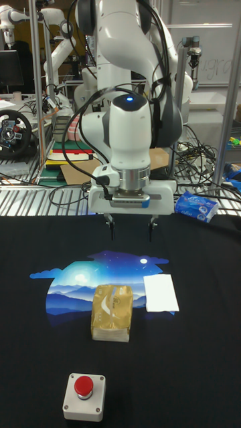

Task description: Pull out a napkin

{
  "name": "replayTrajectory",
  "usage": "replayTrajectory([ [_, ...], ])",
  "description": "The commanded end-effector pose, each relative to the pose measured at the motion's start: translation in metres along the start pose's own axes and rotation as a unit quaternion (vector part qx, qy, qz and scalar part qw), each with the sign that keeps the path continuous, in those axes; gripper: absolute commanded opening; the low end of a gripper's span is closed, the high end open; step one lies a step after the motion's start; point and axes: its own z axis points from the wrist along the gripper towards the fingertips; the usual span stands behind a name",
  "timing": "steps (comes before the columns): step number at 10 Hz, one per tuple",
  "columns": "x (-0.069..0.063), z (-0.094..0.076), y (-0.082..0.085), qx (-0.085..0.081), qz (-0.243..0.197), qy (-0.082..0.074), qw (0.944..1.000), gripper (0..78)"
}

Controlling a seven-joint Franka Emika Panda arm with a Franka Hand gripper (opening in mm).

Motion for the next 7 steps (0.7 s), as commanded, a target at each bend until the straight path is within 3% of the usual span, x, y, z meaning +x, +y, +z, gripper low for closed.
replayTrajectory([
  [1, -0.0003, -0.0017, 0.0006, -0.001, 0.005, -0.003, 1.0000, 77.5],
  [7, 0.0005, -0.0030, 0.0016, -0.002, 0.002, -0.003, 1.0000, 77.5],
])
